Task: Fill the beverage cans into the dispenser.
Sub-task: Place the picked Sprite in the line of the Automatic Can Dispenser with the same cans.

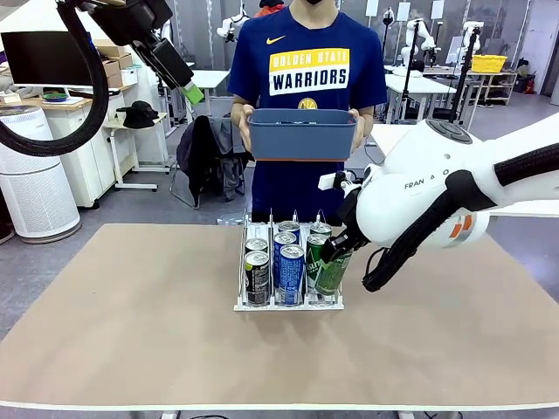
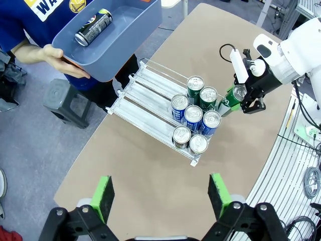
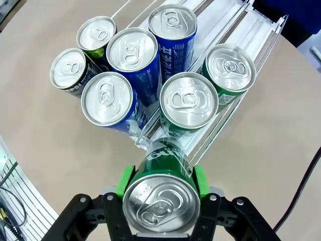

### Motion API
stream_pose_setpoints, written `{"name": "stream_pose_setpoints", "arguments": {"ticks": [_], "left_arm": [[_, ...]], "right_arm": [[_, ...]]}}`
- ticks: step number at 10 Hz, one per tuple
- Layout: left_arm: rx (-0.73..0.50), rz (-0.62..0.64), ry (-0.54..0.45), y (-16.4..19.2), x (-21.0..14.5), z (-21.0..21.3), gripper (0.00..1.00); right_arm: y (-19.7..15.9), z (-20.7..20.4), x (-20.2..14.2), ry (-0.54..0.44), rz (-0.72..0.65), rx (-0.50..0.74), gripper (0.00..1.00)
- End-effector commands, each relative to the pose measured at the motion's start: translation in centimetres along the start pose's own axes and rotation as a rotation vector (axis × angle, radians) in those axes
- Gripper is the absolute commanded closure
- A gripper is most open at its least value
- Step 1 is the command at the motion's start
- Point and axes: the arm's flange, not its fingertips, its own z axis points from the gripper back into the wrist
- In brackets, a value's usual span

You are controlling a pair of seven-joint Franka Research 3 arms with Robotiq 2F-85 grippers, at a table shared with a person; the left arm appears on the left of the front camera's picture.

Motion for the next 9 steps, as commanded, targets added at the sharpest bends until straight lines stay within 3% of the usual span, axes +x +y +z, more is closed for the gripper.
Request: {"name": "stream_pose_setpoints", "arguments": {"ticks": [1, 4, 9], "left_arm": [[0.003, 0.001, 0.0, 0.1, -0.1, -0.1, 0.0], [0.003, 0.001, 0.0, 0.1, -0.1, -0.1, 0.0], [0.003, 0.001, 0.0, 0.1, -0.1, -0.1, 0.0]], "right_arm": [[-0.4, -0.2, 2.0, -0.107, 0.012, -0.018, 0.42], [-0.3, -0.2, 2.0, -0.151, 0.034, -0.037, 0.42], [-1.2, -3.0, 3.2, -0.091, 0.043, -0.035, 0.42]]}}
